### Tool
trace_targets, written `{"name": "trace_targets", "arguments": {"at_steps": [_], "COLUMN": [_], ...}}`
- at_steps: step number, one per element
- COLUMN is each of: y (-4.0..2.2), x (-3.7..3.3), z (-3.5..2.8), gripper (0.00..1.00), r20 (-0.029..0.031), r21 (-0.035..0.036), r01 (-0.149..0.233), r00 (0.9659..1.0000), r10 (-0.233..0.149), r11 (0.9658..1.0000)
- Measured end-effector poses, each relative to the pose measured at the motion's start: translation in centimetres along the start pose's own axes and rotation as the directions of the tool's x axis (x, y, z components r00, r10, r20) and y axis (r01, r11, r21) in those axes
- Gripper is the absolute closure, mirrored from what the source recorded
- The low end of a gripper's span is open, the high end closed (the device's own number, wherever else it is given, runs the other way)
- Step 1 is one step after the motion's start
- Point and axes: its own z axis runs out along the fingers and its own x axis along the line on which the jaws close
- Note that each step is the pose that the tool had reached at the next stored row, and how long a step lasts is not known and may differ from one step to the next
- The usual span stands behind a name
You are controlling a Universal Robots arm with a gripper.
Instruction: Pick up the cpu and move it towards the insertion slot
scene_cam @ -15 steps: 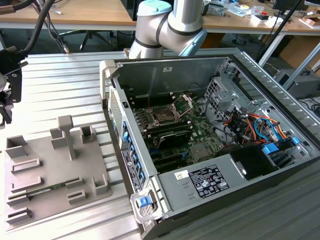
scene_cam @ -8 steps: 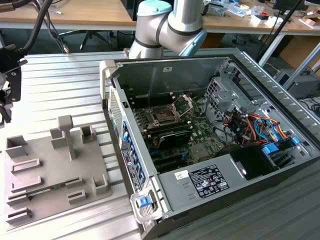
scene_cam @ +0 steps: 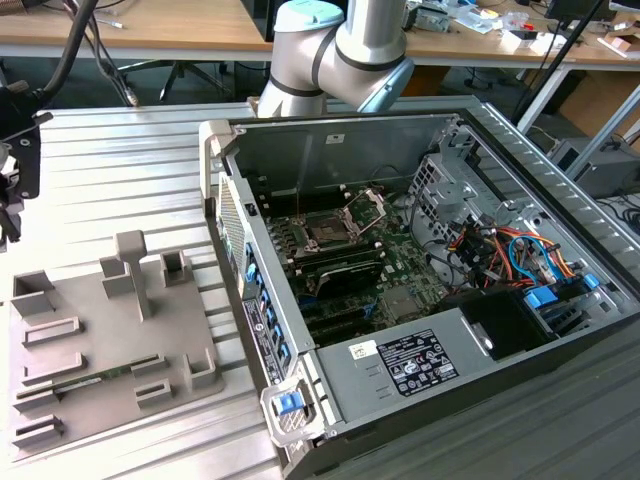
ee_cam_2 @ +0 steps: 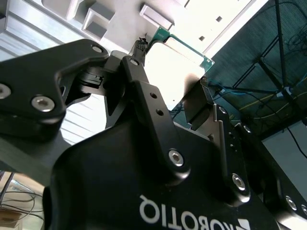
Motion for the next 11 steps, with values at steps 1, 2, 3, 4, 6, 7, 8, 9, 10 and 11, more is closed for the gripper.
{"name": "trace_targets", "arguments": {"at_steps": [1,2,3,4,6,7,8,9,10,11], "y": [0.01,0.01,0.02,0.02,0.03,0.03,0.03,0.04,0.04,0.04], "x": [0.0,0.0,0.0,0.0,0.0,0.0,0.0,0.0,0.0,0.0], "z": [-0.1,-0.18,-0.27,-0.32,-0.48,-0.54,-0.6,-0.66,-0.76,-0.83], "gripper": [0.45,0.45,0.45,0.45,0.45,0.45,0.45,0.45,0.45,0.45], "r20": [0.0001,0.0001,0.0001,0.0001,0.0001,0.0001,0.0001,0.0001,0.0001,0.0002], "r21": [-0.0002,-0.0003,-0.0005,-0.0007,-0.0008,-0.0008,-0.0009,-0.0009,-0.0009,-0.001], "r01": [0.0,0.0,0.0,0.0,0.0,0.0,0.0,0.0,0.0,0.0], "r00": [1.0,1.0,1.0,1.0,1.0,1.0,1.0,1.0,1.0,1.0], "r10": [0.0,0.0,0.0,0.0,0.0,0.0,0.0,0.0,0.0,0.0], "r11": [1.0,1.0,1.0,1.0,1.0,1.0,1.0,1.0,1.0,1.0]}}
